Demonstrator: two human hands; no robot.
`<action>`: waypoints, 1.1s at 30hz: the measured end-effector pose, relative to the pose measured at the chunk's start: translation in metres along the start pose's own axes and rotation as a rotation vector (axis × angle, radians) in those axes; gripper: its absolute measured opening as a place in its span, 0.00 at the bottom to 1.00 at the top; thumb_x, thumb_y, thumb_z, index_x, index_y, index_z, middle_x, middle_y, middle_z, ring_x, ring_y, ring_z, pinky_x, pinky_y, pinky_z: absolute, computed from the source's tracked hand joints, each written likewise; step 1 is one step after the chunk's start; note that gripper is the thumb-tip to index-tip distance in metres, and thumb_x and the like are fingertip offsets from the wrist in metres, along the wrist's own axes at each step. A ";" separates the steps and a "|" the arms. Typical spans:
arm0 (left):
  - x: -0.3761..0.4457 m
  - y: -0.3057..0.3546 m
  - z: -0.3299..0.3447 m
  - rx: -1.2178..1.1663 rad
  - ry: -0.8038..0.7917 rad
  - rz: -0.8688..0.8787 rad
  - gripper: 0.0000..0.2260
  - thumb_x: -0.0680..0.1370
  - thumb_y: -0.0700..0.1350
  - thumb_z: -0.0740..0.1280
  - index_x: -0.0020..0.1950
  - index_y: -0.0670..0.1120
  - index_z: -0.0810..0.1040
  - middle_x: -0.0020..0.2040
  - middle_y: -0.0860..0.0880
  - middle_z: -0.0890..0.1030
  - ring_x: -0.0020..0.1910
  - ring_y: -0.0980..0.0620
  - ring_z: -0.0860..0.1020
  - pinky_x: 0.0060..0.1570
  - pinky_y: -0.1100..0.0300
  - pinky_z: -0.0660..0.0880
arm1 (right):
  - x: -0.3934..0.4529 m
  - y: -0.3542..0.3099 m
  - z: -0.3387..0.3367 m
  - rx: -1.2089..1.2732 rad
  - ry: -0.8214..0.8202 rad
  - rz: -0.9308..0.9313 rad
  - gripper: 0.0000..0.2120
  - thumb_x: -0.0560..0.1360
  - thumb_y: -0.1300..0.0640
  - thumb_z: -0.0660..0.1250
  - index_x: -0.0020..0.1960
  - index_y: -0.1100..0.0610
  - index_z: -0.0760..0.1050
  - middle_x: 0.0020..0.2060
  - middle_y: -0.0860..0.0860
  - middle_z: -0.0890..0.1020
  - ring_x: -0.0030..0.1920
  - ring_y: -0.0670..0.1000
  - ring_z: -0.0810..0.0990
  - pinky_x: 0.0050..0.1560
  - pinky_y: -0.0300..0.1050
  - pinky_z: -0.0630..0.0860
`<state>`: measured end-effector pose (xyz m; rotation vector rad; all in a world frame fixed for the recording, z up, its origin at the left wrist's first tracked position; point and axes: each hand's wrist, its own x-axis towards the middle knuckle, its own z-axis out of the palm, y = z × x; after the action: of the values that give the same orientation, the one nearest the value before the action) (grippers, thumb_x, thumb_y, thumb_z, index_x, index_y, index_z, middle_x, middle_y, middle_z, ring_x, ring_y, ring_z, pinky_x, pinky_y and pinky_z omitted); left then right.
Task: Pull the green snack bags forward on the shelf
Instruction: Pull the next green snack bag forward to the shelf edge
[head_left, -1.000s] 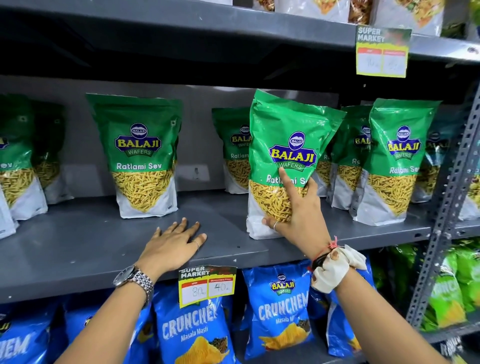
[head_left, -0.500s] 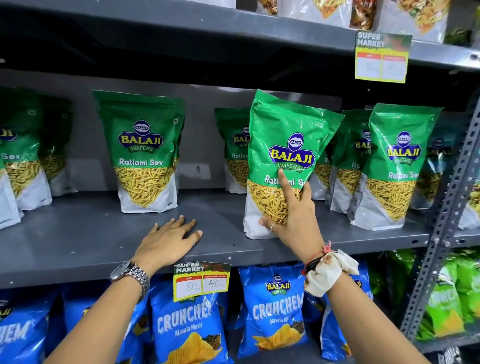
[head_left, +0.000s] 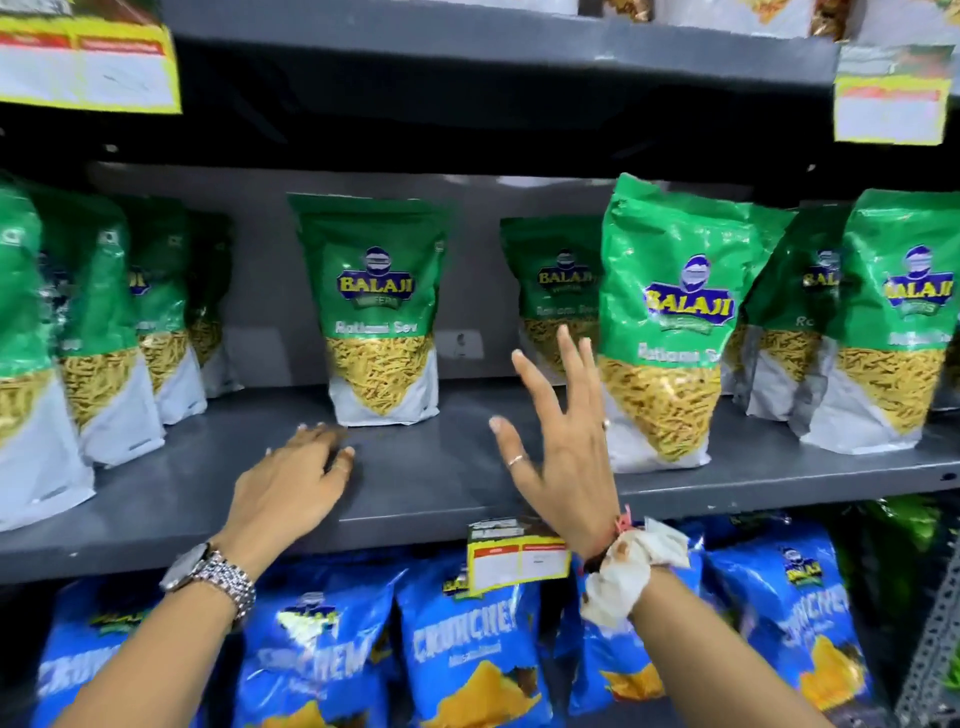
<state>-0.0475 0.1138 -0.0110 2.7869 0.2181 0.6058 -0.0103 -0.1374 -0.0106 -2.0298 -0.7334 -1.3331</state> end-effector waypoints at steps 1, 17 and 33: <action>0.000 -0.018 -0.009 0.002 -0.002 -0.012 0.19 0.82 0.53 0.53 0.72 0.54 0.66 0.77 0.51 0.63 0.77 0.50 0.58 0.72 0.47 0.61 | 0.005 -0.008 0.012 0.010 -0.005 0.013 0.27 0.76 0.51 0.66 0.73 0.52 0.63 0.77 0.59 0.56 0.79 0.58 0.50 0.78 0.46 0.48; 0.018 -0.129 -0.032 0.072 -0.281 0.083 0.25 0.81 0.58 0.49 0.77 0.52 0.58 0.79 0.46 0.53 0.78 0.49 0.51 0.76 0.45 0.46 | 0.083 -0.081 0.184 -0.044 -0.292 0.413 0.56 0.64 0.36 0.74 0.78 0.50 0.41 0.75 0.71 0.43 0.73 0.75 0.51 0.70 0.67 0.59; 0.016 -0.131 -0.032 0.067 -0.271 0.112 0.25 0.80 0.58 0.49 0.77 0.52 0.58 0.79 0.44 0.54 0.78 0.47 0.52 0.76 0.41 0.46 | 0.079 -0.090 0.203 -0.094 -0.168 0.583 0.56 0.63 0.54 0.80 0.78 0.51 0.44 0.68 0.67 0.61 0.66 0.68 0.64 0.64 0.62 0.66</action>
<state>-0.0576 0.2487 -0.0166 2.9207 0.0267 0.2436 0.0746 0.0809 0.0141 -2.2135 -0.1167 -0.8786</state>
